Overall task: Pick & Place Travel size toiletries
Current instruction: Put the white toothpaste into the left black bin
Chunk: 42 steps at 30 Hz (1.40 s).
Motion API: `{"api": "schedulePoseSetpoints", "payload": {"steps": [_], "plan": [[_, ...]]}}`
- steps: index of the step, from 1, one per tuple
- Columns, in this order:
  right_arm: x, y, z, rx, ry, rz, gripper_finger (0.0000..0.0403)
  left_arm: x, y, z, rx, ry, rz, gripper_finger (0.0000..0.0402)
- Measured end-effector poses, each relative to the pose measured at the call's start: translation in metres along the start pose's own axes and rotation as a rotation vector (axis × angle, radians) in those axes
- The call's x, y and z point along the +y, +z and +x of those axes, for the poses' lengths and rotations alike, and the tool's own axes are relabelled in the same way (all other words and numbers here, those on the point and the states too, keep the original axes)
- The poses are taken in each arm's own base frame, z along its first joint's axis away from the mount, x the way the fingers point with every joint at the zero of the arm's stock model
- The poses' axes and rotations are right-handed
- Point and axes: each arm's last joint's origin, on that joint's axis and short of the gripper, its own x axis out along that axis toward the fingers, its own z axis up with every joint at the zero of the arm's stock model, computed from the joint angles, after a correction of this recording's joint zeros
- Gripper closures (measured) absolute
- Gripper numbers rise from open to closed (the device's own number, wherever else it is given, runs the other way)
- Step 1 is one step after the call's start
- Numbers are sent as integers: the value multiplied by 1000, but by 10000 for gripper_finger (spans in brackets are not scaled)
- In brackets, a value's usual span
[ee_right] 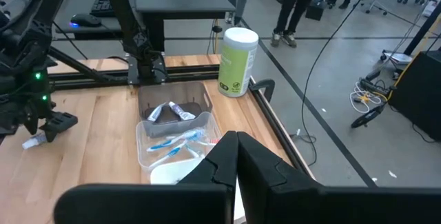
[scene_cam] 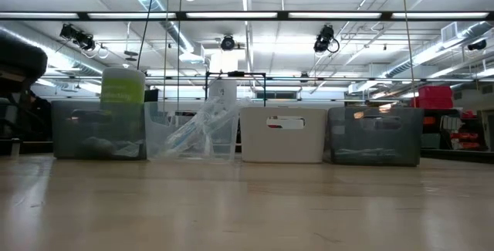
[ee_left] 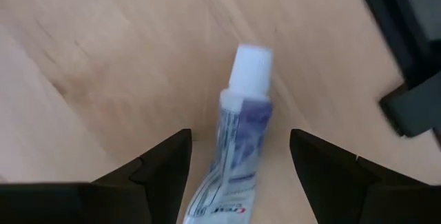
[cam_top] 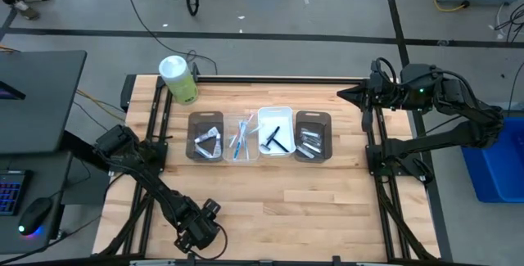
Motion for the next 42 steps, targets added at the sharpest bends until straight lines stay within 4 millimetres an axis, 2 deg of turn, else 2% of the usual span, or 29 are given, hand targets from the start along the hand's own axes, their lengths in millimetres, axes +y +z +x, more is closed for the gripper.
{"api": "schedulePoseSetpoints", "payload": {"steps": [9, 28, 35, 42], "plan": [[1, 0, 5, 16, 1, -3, 389, 1, -3, 2, 16, 8, 3, 149], [1, 1, 7, 21, 1, -15, 389, 1, -4, 2, 19, 9, 31, 267], [1, 1, 7, 21, 1, -23, 389, 1, -4, 2, 19, 9, 31, 290], [1, 1, 7, 21, 1, -23, 389, 1, -4, 1, 18, 10, 31, 294]]}}
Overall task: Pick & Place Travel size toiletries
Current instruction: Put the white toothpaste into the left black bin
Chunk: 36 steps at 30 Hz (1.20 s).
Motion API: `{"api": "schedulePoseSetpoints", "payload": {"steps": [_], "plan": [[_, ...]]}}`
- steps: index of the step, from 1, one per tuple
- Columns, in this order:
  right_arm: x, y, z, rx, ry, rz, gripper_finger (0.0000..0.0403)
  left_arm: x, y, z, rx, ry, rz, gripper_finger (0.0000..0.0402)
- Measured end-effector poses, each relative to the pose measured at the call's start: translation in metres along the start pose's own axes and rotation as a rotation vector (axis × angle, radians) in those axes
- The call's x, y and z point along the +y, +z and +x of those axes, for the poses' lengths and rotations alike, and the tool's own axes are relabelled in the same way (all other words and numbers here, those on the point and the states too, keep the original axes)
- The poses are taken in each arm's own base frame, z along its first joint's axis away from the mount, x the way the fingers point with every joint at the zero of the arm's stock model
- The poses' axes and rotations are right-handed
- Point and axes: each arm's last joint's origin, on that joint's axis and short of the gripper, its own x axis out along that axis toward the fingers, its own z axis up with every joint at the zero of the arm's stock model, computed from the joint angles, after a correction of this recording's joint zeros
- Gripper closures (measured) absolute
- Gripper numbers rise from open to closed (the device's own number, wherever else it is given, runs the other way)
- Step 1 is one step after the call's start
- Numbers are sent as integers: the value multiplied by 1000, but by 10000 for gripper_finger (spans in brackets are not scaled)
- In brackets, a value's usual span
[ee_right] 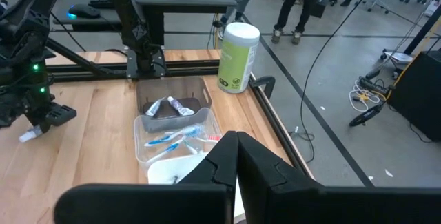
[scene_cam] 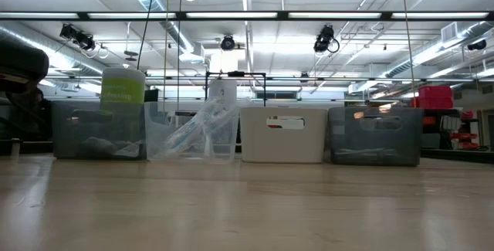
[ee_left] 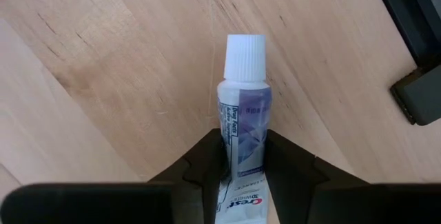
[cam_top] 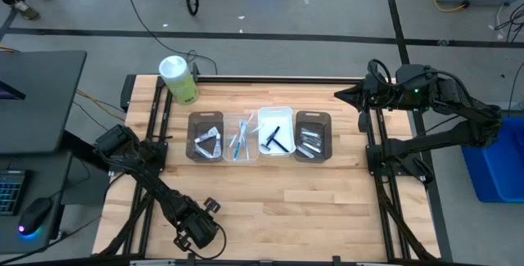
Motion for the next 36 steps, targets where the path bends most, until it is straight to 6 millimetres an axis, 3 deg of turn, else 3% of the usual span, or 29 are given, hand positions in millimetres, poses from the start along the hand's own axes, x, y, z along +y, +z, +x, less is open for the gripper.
{"api": "schedulePoseSetpoints", "payload": {"steps": [20, 26, 36], "plan": [[0, 0, 0, 0, 0, 0, 389, 5, 15, -21, 66, 19, 62, 303], [0, 0, 0, 0, 0, 0, 389, 16, 16, -28, 76, 39, 50, 303], [0, 0, 0, 0, 0, 0, 389, 44, 14, -72, -14, 155, 15, 303]]}}
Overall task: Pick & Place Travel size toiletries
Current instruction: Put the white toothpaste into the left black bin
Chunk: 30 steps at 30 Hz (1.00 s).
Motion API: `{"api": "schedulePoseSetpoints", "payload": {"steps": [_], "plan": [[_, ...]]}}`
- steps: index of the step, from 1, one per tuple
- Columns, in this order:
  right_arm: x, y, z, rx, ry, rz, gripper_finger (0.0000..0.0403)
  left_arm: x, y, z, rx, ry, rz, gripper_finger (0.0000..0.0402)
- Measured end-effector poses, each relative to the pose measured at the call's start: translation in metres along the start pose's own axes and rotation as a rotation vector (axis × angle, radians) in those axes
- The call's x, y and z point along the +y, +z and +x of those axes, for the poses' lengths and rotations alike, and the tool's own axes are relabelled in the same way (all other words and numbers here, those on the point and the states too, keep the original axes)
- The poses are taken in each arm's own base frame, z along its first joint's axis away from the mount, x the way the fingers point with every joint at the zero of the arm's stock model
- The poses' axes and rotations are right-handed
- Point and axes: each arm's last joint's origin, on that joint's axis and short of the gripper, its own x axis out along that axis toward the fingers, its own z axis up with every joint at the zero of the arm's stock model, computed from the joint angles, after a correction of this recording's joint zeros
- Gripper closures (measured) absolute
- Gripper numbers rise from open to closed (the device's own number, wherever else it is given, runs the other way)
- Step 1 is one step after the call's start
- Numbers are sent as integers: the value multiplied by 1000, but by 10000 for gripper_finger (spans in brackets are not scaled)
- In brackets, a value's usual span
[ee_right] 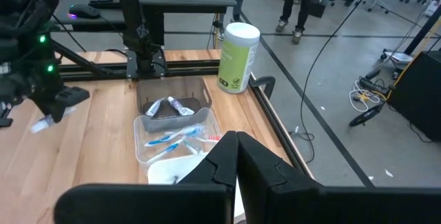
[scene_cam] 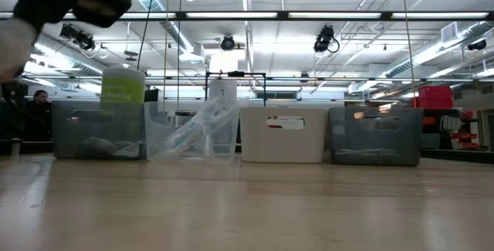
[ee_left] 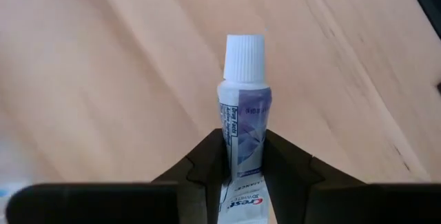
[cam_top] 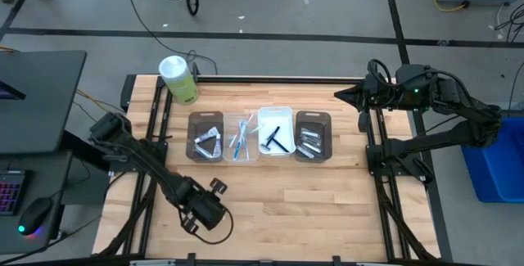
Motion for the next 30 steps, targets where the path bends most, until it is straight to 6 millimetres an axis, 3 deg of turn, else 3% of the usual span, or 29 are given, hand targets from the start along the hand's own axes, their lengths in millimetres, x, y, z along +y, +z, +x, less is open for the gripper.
{"api": "schedulePoseSetpoints", "payload": {"steps": [14, 21, 30], "plan": [[0, 0, 0, 0, 0, 0, 389, 47, -22, -72, -174, 119, -190, 303], [0, 0, 0, 0, 0, 0, 389, 81, -40, -90, -170, 217, -315, 303], [0, 0, 0, -3, 0, 0, 389, 116, -78, -102, 14, 299, -422, 303]]}}
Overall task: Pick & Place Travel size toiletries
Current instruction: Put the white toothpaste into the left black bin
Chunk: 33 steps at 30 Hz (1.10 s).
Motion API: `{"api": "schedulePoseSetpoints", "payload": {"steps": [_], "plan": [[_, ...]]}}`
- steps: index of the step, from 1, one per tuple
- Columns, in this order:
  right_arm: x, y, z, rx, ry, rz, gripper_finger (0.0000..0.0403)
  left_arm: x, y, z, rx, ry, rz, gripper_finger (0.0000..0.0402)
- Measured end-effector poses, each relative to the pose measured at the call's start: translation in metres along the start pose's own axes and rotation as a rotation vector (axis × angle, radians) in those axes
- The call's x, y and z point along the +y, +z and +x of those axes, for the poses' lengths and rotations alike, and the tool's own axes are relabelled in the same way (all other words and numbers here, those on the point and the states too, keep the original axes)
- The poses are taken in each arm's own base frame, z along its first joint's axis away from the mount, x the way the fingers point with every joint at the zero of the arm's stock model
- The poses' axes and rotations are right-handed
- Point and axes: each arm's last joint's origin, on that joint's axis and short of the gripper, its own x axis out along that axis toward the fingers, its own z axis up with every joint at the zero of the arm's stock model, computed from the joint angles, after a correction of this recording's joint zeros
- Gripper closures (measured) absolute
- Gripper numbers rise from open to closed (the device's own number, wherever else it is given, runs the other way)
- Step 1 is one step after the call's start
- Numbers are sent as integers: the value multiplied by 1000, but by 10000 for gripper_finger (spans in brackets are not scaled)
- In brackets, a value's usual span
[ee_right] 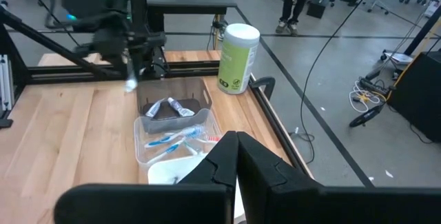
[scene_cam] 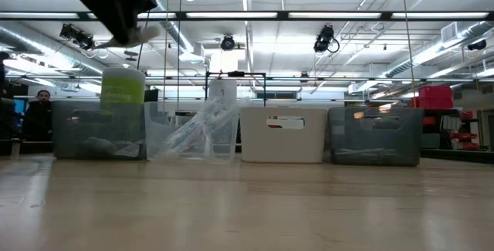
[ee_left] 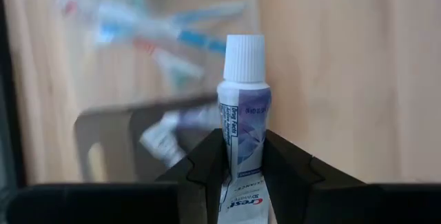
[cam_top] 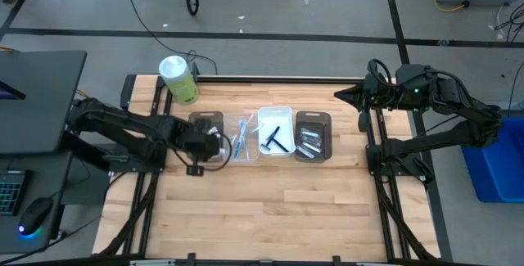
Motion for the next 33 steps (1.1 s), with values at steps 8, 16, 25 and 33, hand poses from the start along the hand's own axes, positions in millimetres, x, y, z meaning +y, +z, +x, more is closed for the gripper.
{"api": "schedulePoseSetpoints", "payload": {"steps": [8, 16, 25, 33], "plan": [[0, 0, 0, -2, 0, 1, 389, 32, -12, 2, 97, 42, -10, 303], [0, 0, 0, 3, 1, 18, 389, 51, -14, 8, 105, 51, -32, 303], [0, 0, 0, 3, 1, 18, 389, 63, -31, 40, 143, 25, -93, 303], [0, 0, 0, 3, 0, 19, 389, 69, -45, 67, 147, 27, -144, 303]]}}
